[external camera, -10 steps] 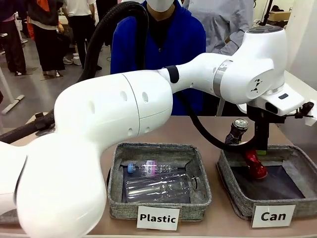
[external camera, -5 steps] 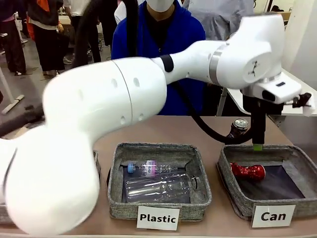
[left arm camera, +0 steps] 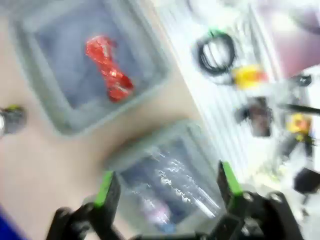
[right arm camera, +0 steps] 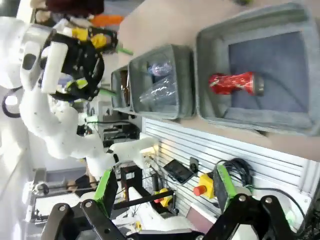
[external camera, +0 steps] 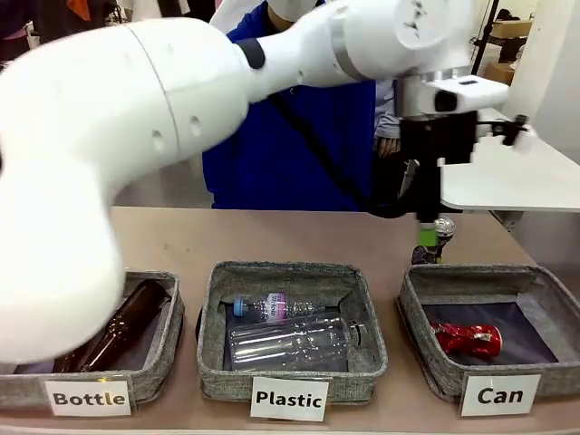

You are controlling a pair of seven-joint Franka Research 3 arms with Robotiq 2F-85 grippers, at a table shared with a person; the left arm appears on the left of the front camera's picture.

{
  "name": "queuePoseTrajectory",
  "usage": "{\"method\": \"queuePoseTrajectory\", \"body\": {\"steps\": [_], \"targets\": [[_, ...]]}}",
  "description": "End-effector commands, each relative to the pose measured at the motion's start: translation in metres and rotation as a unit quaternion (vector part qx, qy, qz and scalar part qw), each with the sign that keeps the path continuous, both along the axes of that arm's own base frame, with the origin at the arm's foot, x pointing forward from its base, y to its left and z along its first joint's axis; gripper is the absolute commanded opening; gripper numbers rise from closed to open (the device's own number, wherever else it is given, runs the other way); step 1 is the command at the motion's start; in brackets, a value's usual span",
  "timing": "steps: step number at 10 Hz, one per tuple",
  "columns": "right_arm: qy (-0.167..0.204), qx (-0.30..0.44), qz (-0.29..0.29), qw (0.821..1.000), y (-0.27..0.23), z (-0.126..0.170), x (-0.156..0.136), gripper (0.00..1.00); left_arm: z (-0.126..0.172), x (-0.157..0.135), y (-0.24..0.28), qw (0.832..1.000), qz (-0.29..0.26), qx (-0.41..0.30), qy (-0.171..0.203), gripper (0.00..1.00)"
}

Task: Sort the can waste into the basket.
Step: Pick up the can waste from the table and place it in the right Fabric basket.

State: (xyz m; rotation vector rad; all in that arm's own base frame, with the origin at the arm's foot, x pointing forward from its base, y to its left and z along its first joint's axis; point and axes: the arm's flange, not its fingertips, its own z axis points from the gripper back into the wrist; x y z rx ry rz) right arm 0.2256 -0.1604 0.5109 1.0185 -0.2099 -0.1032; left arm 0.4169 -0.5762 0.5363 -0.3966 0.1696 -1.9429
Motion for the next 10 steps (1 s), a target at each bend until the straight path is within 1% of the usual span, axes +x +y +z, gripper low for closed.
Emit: {"method": "queuePoseTrajectory", "body": {"steps": [1, 2, 3, 4, 5, 6, 7, 8, 9, 10], "targets": [[0.02, -0.008, 0.016, 1.0, 0.017, -0.005, 0.018, 1.0, -0.02, -0.043, 0.063, 0.986, 0.022, 0.099, 0.131, 1.0], [0.025, -0.009, 0.02, 0.999, 0.019, -0.007, 0.02, 1.0, -0.024, -0.051, 0.08, 0.973, 0.063, 0.118, 0.187, 1.0], [0.025, -0.008, 0.019, 0.999, 0.02, -0.006, 0.022, 1.0, -0.024, -0.053, 0.095, 0.952, 0.135, 0.122, 0.247, 1.0], [0.026, -0.012, 0.019, 0.999, 0.02, -0.006, 0.021, 1.0, -0.029, -0.054, 0.111, 0.918, 0.243, 0.155, 0.274, 1.0], [0.029, -0.014, 0.019, 0.999, 0.019, -0.007, 0.02, 1.0, -0.036, -0.059, 0.128, 0.872, 0.34, 0.207, 0.285, 1.0], [0.03, -0.013, 0.018, 0.999, 0.019, -0.009, 0.02, 1.0, -0.035, -0.069, 0.149, 0.842, 0.402, 0.231, 0.275, 1.0], [0.031, -0.013, 0.016, 0.999, 0.018, -0.009, 0.022, 1.0, -0.027, -0.079, 0.175, 0.821, 0.45, 0.237, 0.258, 1.0], [0.032, -0.014, 0.019, 0.999, 0.019, -0.009, 0.021, 1.0, -0.016, -0.095, 0.206, 0.805, 0.488, 0.218, 0.259, 1.0], [0.03, -0.012, 0.027, 0.999, 0.024, -0.009, 0.02, 1.0, -0.009, -0.11, 0.248, 0.778, 0.536, 0.177, 0.276, 1.0], [0.029, 0.008, 0.023, 0.999, 0.037, -0.007, 0.022, 1.0, -0.007, -0.117, 0.292, 0.752, 0.574, 0.129, 0.297, 1.0]]}}
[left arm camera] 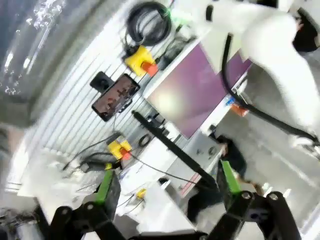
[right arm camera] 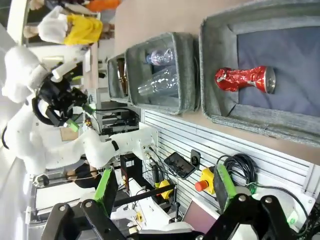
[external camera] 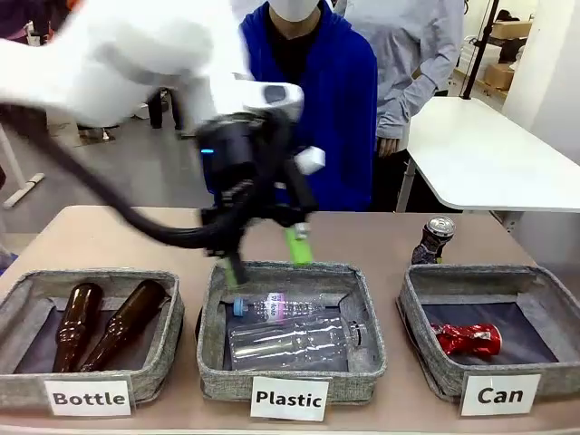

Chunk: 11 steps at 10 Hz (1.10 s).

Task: Sort the can waste into the basket.
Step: Pick up the can waste from the table and place it in the right Fabric basket.

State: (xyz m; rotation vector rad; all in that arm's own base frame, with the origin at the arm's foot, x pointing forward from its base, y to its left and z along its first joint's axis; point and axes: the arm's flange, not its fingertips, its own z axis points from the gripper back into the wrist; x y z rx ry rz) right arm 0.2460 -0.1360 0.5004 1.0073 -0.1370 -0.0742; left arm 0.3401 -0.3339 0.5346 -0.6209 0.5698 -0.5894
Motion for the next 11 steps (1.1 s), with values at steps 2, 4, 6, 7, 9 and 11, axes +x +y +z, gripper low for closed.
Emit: {"method": "queuePoseTrajectory", "body": {"steps": [2, 4, 6, 7, 9, 11], "targets": [[0.021, 0.052, -0.033, 0.998, 0.06, -0.002, 0.009, 1.0, -0.021, -0.055, 0.145, 0.968, 0.233, -0.084, -0.044, 1.0], [0.097, 0.126, -0.02, 0.987, 0.109, -0.006, 0.012, 1.0, -0.045, -0.08, 0.225, 0.908, 0.379, -0.133, -0.117, 1.0], [0.145, 0.194, 0.018, 0.97, 0.134, -0.02, 0.013, 1.0, -0.059, -0.119, 0.283, 0.831, 0.502, -0.134, -0.196, 1.0], [0.171, 0.23, 0.026, 0.958, 0.141, -0.028, 0.014, 1.0, -0.062, -0.133, 0.27, 0.799, 0.537, -0.142, -0.232, 1.0], [0.183, 0.275, 0.039, 0.943, 0.147, -0.043, 0.019, 1.0, -0.076, -0.151, 0.249, 0.733, 0.605, -0.148, -0.274, 1.0], [0.162, 0.272, 0.02, 0.948, 0.156, -0.054, 0.021, 1.0, -0.096, -0.141, 0.209, 0.724, 0.598, -0.183, -0.29, 1.0]]}}
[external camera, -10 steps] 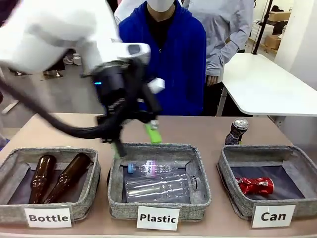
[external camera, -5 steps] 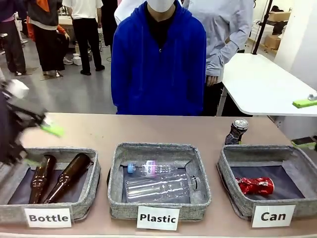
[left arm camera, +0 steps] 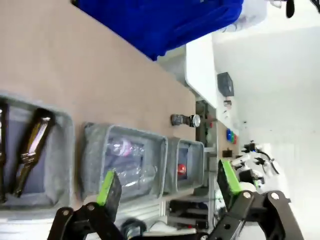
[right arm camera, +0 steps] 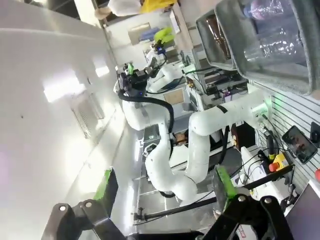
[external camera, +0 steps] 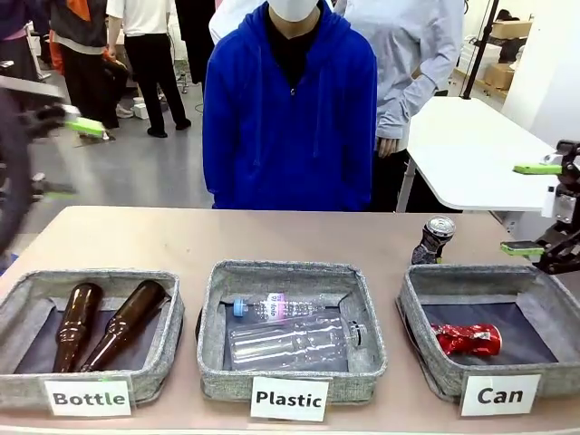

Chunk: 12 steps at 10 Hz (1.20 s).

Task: Sort the can waste into the basket.
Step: Pick up the can waste from the table and place it in the right Fabric basket.

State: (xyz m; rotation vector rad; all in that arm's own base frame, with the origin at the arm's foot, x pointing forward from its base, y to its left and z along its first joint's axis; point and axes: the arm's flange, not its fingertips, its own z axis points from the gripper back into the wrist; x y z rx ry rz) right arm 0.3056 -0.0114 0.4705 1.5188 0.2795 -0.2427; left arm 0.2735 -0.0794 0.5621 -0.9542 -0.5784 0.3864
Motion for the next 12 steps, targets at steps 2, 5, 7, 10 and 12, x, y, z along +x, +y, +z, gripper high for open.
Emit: {"method": "queuePoseTrajectory", "body": {"steps": [2, 5, 7, 10, 12], "targets": [[-0.003, -0.005, 0.007, 1.0, 0.0002, 0.0057, -0.0055, 1.0, 0.0038, -0.005, 0.0324, 1.0, -0.009, 0.0, 0.014, 1.0], [-0.003, -0.005, 0.007, 1.0, 0.0002, 0.0057, -0.0055, 1.0, 0.0038, -0.005, 0.0324, 1.0, -0.009, 0.0, 0.014, 1.0], [-0.003, -0.005, 0.007, 1.0, 0.0002, 0.0057, -0.0055, 1.0, 0.0038, -0.005, 0.0324, 1.0, -0.009, 0.0, 0.014, 1.0], [-0.003, -0.005, 0.007, 1.0, 0.0002, 0.0057, -0.0055, 1.0, 0.0038, -0.005, 0.0324, 1.0, -0.009, 0.0, 0.014, 1.0], [-0.003, -0.005, 0.007, 1.0, 0.0002, 0.0057, -0.0055, 1.0, 0.0038, -0.005, 0.0324, 1.0, -0.009, 0.0, 0.014, 1.0]]}}
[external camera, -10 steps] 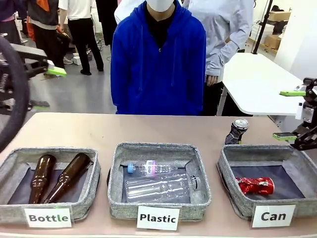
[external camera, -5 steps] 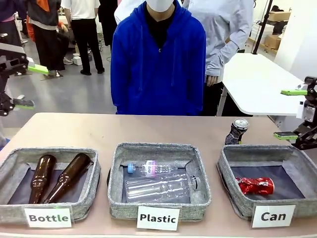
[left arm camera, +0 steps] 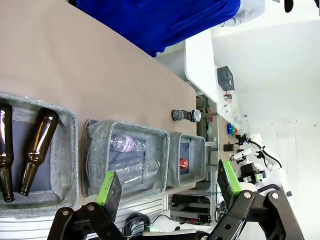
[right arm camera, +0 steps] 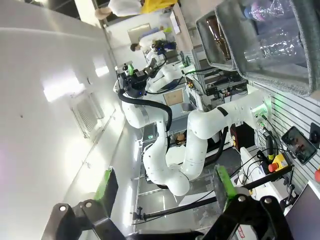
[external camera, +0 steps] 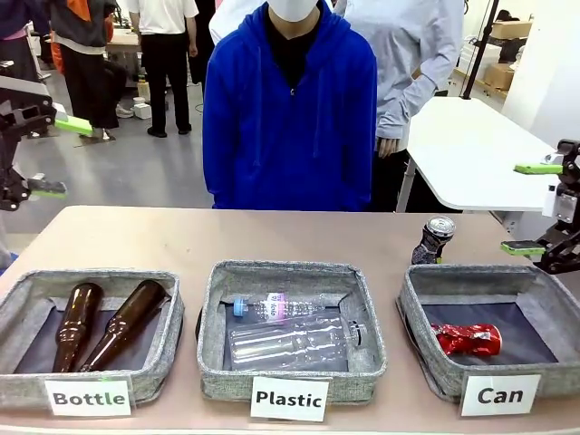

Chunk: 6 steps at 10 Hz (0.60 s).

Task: Sort the can waste into the basket.
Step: Pick up the can waste from the table and place it in the right Fabric basket.

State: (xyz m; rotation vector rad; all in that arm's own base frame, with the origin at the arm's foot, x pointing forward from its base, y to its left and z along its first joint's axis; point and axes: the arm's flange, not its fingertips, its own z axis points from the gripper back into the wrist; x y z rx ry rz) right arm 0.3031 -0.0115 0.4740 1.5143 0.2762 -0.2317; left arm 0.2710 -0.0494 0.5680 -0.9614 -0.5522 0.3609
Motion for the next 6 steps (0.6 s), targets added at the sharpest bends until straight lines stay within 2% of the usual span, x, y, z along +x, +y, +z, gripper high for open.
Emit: {"method": "queuePoseTrajectory", "body": {"steps": [1, 4, 5, 6], "targets": [[0.002, -0.003, 0.004, 1.0, 0.0, 0.002, -0.003, 1.0, -0.002, -0.002, 0.002, 1.0, 0.008, 0.0, 0.009, 1.0], [0.0, 0.0, 0.0, 1.0, 0.0, 0.0, 0.0, 1.0, -0.002, -0.002, 0.002, 1.0, 0.008, 0.0, 0.009, 1.0], [-0.045, -0.099, 0.063, 0.992, 0.028, 0.01, 0.022, 1.0, -0.002, -0.002, 0.002, 1.0, 0.008, 0.0, 0.009, 1.0], [-0.134, -0.168, 0.043, 0.976, 0.021, 0.013, 0.065, 1.0, -0.002, -0.002, 0.002, 1.0, 0.008, 0.0, 0.009, 1.0]]}}
